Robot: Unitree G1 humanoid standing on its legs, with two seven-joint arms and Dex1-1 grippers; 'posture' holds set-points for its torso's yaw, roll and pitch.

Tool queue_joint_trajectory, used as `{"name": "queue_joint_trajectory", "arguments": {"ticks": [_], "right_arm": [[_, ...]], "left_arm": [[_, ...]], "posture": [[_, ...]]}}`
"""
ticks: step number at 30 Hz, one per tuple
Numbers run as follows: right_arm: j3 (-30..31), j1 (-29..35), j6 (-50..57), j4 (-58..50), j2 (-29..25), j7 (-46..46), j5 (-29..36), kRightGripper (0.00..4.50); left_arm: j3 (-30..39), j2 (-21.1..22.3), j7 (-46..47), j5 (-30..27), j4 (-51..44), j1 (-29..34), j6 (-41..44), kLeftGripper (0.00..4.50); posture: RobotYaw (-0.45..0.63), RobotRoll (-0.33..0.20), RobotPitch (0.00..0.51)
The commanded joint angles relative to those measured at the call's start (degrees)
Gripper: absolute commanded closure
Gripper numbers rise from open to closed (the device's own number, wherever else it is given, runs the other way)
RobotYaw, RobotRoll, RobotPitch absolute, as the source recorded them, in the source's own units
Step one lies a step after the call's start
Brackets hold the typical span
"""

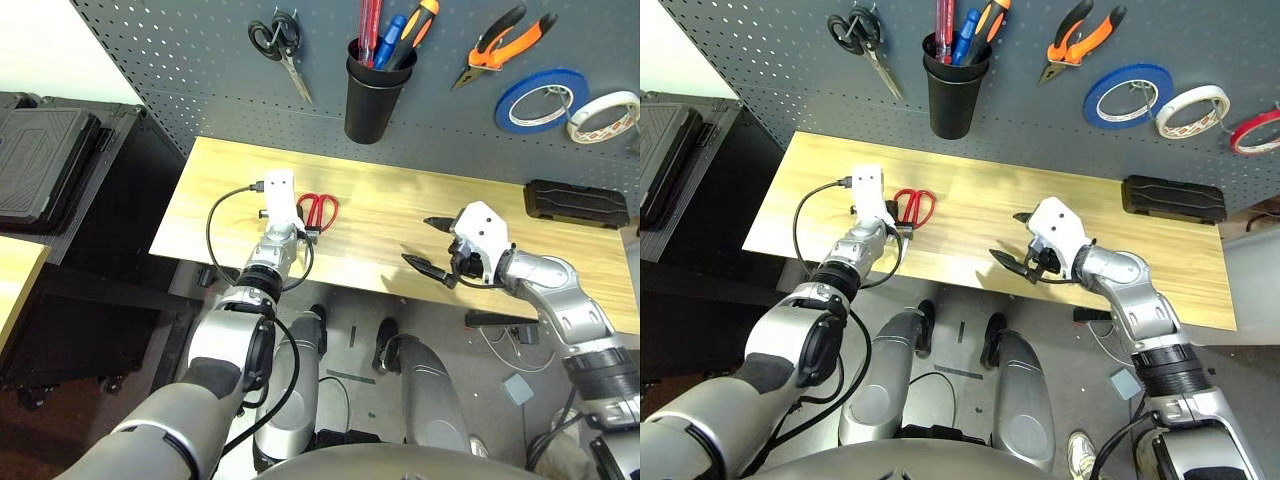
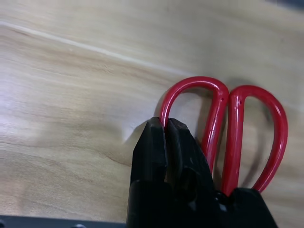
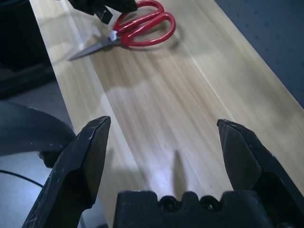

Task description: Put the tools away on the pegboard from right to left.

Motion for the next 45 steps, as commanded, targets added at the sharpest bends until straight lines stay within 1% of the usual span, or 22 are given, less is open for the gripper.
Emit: {"name": "queue_joint_trajectory", "arguments": {"ticks": [1, 4, 6, 8, 10, 14, 18, 24, 29, 30, 34, 40, 45], "right_arm": [[-1.0, 0.0, -2.8, 2.6, 0.1, 1.6, 1.5, 0.00], [-1.6, -1.1, -5.1, 5.0, 0.3, 2.6, 2.2, 0.00], [-2.0, -1.7, -7.0, 6.5, 0.5, 3.6, 3.1, 0.00], [-2.6, -2.1, -8.9, 7.6, 1.0, 4.6, 4.3, 0.00], [-3.5, -2.9, -10.7, 8.8, 1.5, 5.3, 5.5, 0.00], [-5.5, -4.2, -12.6, 10.2, 2.1, 6.7, 8.2, 0.00], [-8.3, -5.0, -13.3, 10.4, 2.7, 9.1, 12.6, 0.00], [-12.2, -5.4, -12.6, 7.8, 2.9, 12.9, 19.3, 0.00], [-14.9, -6.2, -8.2, 2.5, 1.6, 13.7, 24.6, 0.00], [-15.2, -6.5, -7.3, 1.8, 1.5, 13.4, 25.3, 0.00], [-15.8, -7.4, -4.9, -0.4, 1.6, 13.4, 27.4, 0.00], [-17.7, -10.2, -0.9, -2.4, -0.8, 14.0, 30.5, 0.00], [-19.1, -11.8, 0.8, -1.7, -2.9, 15.3, 31.4, 0.00]], "left_arm": [[0.5, -1.0, 0.5, -1.7, -11.9, 4.9, 5.7, 4.47], [0.7, -1.4, -0.5, -3.4, -24.9, 9.8, 9.1, 4.47], [1.4, -2.4, -2.0, -6.1, -32.3, 13.0, 10.2, 4.47], [1.2, -2.8, -3.8, -7.6, -37.3, 16.2, 10.0, 4.47], [0.9, -3.0, -6.5, -9.7, -43.4, 20.7, 9.0, 4.47], [0.5, -2.4, -9.6, -11.8, -51.8, 25.9, 7.2, 4.47], [0.6, -1.7, -11.8, -14.0, -58.5, 28.1, 6.2, 4.47], [1.8, 0.3, -11.6, -17.3, -65.9, 27.3, 8.9, 4.47], [3.2, 2.6, -10.8, -20.0, -70.3, 24.2, 11.4, 4.47], [3.5, 3.0, -10.6, -20.5, -70.7, 23.4, 11.9, 4.47], [4.4, 4.1, -10.1, -21.9, -71.5, 21.1, 13.2, 4.47], [5.7, 6.2, -9.4, -23.8, -72.3, 17.5, 15.6, 4.47], [6.1, 6.8, -8.9, -24.8, -71.1, 14.8, 16.1, 4.47]], "posture": [[0.26, 0.000, 0.280], [0.27, 0.000, 0.277], [0.27, 0.000, 0.276], [0.28, 0.000, 0.275], [0.29, 0.000, 0.275], [0.30, 0.000, 0.282], [0.30, 0.000, 0.282], [0.31, 0.000, 0.282], [0.30, 0.000, 0.281], [0.29, 0.000, 0.275], [0.29, 0.000, 0.275], [0.27, 0.000, 0.268], [0.26, 0.000, 0.267]]}}
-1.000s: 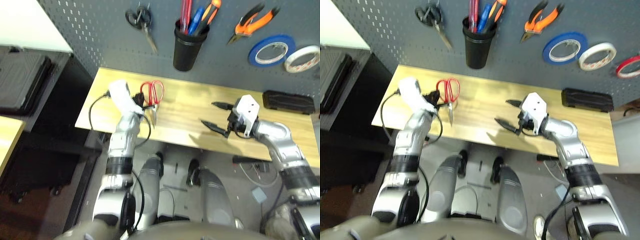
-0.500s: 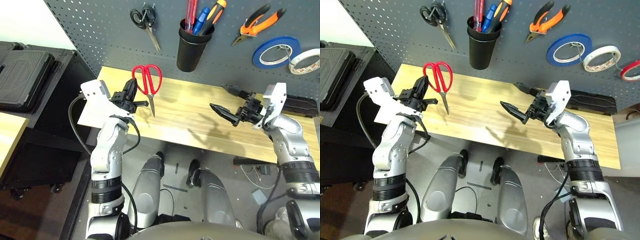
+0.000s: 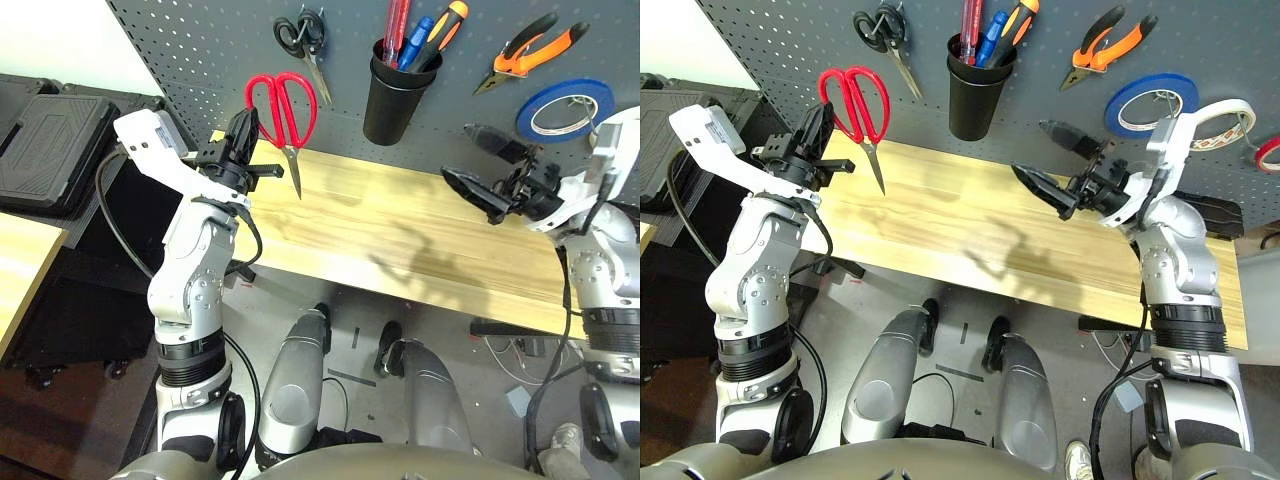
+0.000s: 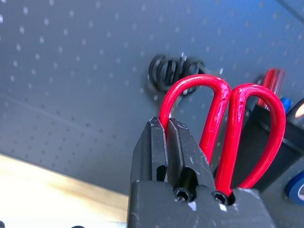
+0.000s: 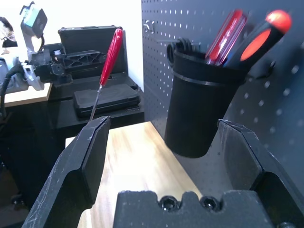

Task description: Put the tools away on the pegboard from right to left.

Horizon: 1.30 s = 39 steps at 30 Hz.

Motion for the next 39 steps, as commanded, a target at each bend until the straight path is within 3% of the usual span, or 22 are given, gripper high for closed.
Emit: {"name": "queue_joint_trajectory", "arguments": {"ticks": [1, 10, 17, 30, 37, 38, 39], "right_arm": [[-1.7, -0.5, 1.1, 0.2, -1.7, 1.6, 1.0, 0.00], [-1.9, -1.4, 0.8, 1.1, -1.4, 1.5, 0.3, 0.00], [-1.3, -1.9, 0.3, 1.1, -0.2, 0.7, -0.4, 0.00], [-0.6, -2.2, -1.7, 0.9, 1.9, -3.4, -4.3, 0.00], [-0.4, -1.7, -3.5, 0.7, 4.1, -7.0, -6.9, 0.00], [-0.5, -1.4, -3.8, 0.7, 4.4, -7.7, -7.2, 0.00], [-0.5, -1.2, -4.2, 0.8, 4.7, -8.2, -7.6, 0.00]], "left_arm": [[-0.2, -0.1, 0.3, -1.2, -0.3, -1.5, 0.6, 4.47], [-0.7, 0.8, -0.6, 0.6, 6.3, -6.8, -1.0, 4.47], [0.4, 1.9, -0.5, 3.0, 17.1, -12.8, -5.4, 4.47], [-0.2, 2.3, -6.3, 7.6, 48.1, -26.0, -18.9, 4.47], [-1.5, 3.6, -11.2, 10.5, 60.2, -29.3, -24.1, 4.47], [-1.6, 3.8, -11.8, 10.5, 61.0, -29.4, -23.9, 3.81], [-1.9, 4.1, -12.4, 10.9, 61.5, -29.2, -24.2, 3.58]], "posture": [[0.26, 0.000, 0.266], [0.25, 0.000, 0.268], [0.24, 0.000, 0.268], [0.21, 0.000, 0.251], [0.18, 0.000, 0.255], [0.18, 0.000, 0.252], [0.17, 0.000, 0.257]]}}
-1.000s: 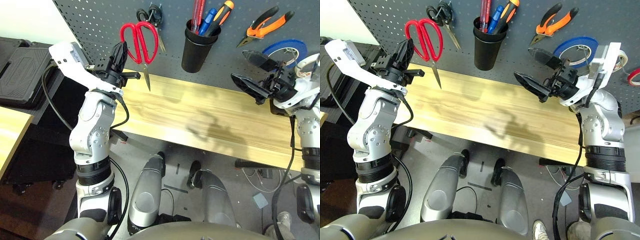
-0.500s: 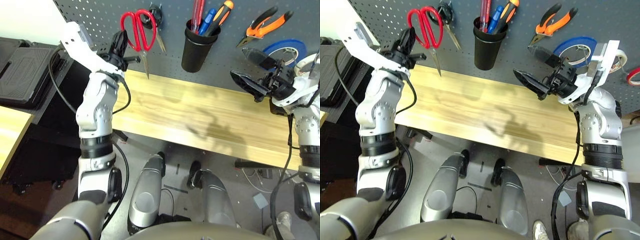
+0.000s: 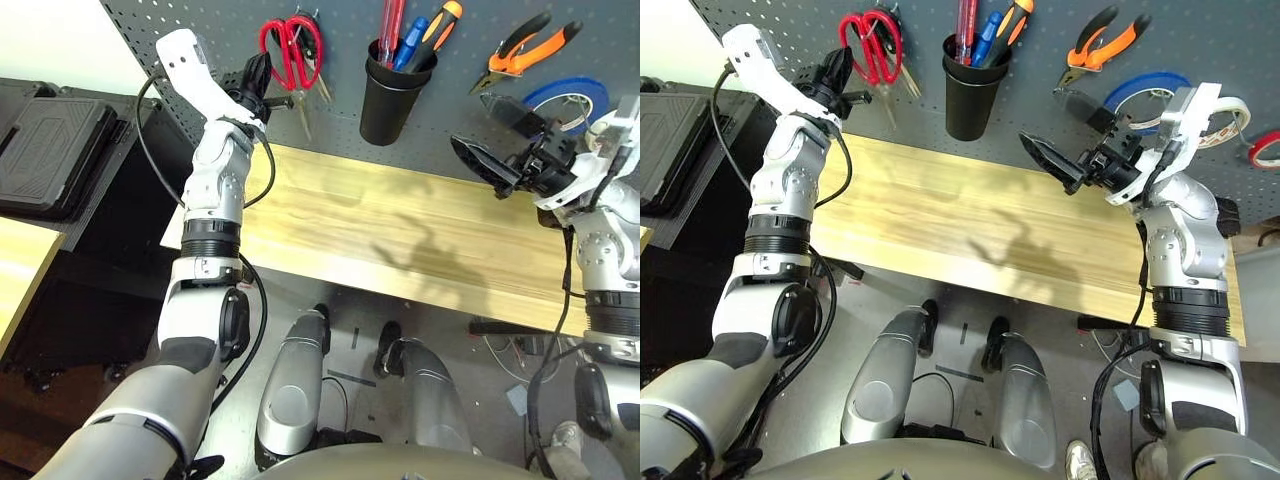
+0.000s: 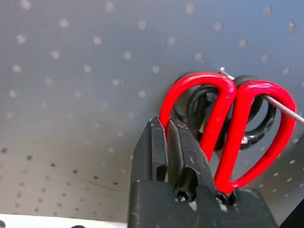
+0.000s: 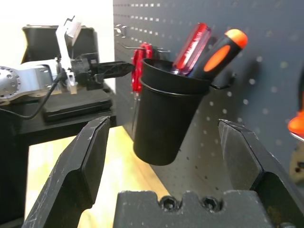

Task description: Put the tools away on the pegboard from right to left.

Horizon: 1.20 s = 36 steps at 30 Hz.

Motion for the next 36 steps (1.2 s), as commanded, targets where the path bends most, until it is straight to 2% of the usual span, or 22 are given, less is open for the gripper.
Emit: {"name": "queue_joint_trajectory", "arguments": {"ticks": [1, 5, 9, 11, 13, 17, 19, 26, 36], "right_arm": [[0.1, 2.1, -1.7, -0.6, 0.8, -2.1, -1.7, 0.00], [0.2, 4.4, -4.4, -0.4, 3.1, -7.8, -5.3, 0.00], [-0.9, 7.6, -4.4, -0.1, 6.4, -17.7, -9.3, 0.00], [-1.7, 9.5, -6.7, 0.7, 8.4, -21.9, -11.1, 0.00], [-2.1, 10.4, -8.5, 1.8, 9.3, -24.7, -12.6, 0.00], [-3.3, 11.0, -11.5, 5.5, 10.3, -32.1, -16.1, 0.00], [-4.9, 11.1, -13.8, 9.3, 10.4, -38.6, -19.2, 0.00], [-9.4, 10.1, -22.9, 22.2, 8.6, -50.8, -24.1, 0.00], [-10.9, 8.2, -32.6, 35.1, 5.9, -59.8, -25.8, 0.00]], "left_arm": [[-1.4, -0.1, -2.2, 1.7, 3.0, 1.5, -0.3, 3.18], [-3.0, 1.1, -5.8, 2.2, -2.3, 7.3, 0.5, 1.72], [-4.9, 2.8, -9.4, 1.9, -12.6, 17.3, 3.1, 0.03], [-5.0, 4.0, -10.6, 1.2, -18.0, 24.1, 5.0, 0.01], [-5.1, 4.5, -10.9, 1.2, -20.9, 27.9, 5.7, 0.01], [-4.6, 5.2, -10.7, 2.3, -22.5, 32.8, 3.8, 0.01], [-4.1, 6.2, -10.3, 3.5, -21.8, 34.7, 1.8, 0.01], [-1.5, 8.2, -8.8, 5.7, -16.7, 35.9, -5.2, 0.01], [0.4, 10.8, -9.6, 5.9, -9.2, 34.2, -10.0, 0.01]], "posture": [[0.17, 0.000, 0.255], [0.17, 0.000, 0.261], [0.18, 0.000, 0.251], [0.18, 0.000, 0.249], [0.18, 0.000, 0.242], [0.18, 0.000, 0.240], [0.17, 0.000, 0.237], [0.16, 0.000, 0.222], [0.14, 0.000, 0.208]]}}
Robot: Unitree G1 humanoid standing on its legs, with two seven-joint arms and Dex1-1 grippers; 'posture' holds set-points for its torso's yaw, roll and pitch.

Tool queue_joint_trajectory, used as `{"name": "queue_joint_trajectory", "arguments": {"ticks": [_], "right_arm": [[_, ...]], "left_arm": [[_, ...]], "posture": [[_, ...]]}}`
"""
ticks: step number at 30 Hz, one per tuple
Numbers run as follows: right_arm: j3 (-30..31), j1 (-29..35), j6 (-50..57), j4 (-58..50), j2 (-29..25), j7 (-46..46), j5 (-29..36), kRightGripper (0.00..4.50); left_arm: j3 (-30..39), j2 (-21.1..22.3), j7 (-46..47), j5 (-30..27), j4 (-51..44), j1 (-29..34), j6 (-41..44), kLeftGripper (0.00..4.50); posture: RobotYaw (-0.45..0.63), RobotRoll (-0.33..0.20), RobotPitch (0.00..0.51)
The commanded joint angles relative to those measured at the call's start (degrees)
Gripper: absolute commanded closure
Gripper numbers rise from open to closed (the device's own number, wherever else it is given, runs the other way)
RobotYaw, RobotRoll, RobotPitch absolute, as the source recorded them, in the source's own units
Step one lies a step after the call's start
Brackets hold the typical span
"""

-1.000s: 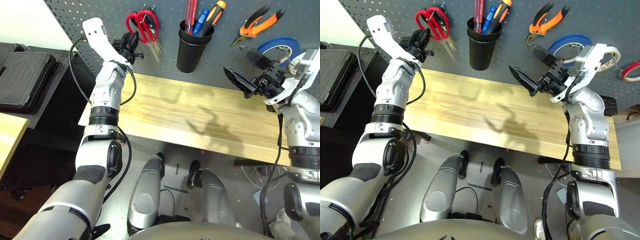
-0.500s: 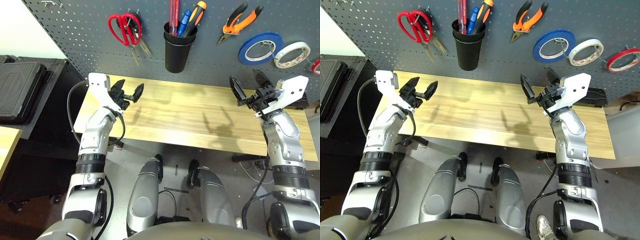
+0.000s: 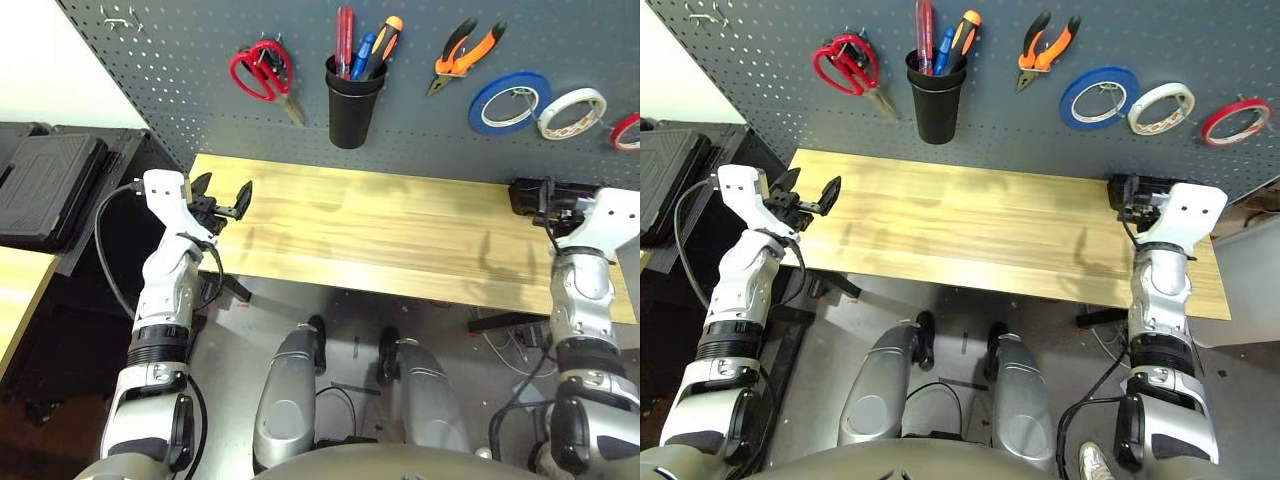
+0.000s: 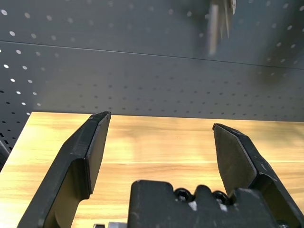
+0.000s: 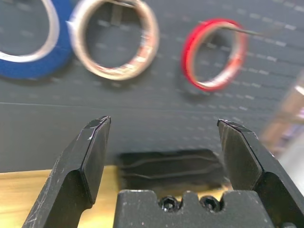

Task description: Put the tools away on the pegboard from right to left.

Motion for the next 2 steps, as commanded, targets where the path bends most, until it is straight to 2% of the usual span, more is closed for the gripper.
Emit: {"name": "queue_joint_trajectory", "arguments": {"ticks": [1, 2], "right_arm": [[-1.2, 0.1, -2.5, 3.3, -1.0, -2.9, -0.7, 0.00], [-1.3, 0.1, -3.0, 3.8, -1.1, -3.8, -0.8, 0.00]], "left_arm": [[0.2, 0.8, -0.8, 0.6, 2.4, 0.1, -1.3, 0.01], [0.2, 1.0, -0.9, 0.6, 2.9, 0.0, -1.4, 0.01]], "posture": [[0.14, 0.000, 0.208], [0.13, 0.000, 0.212]]}}
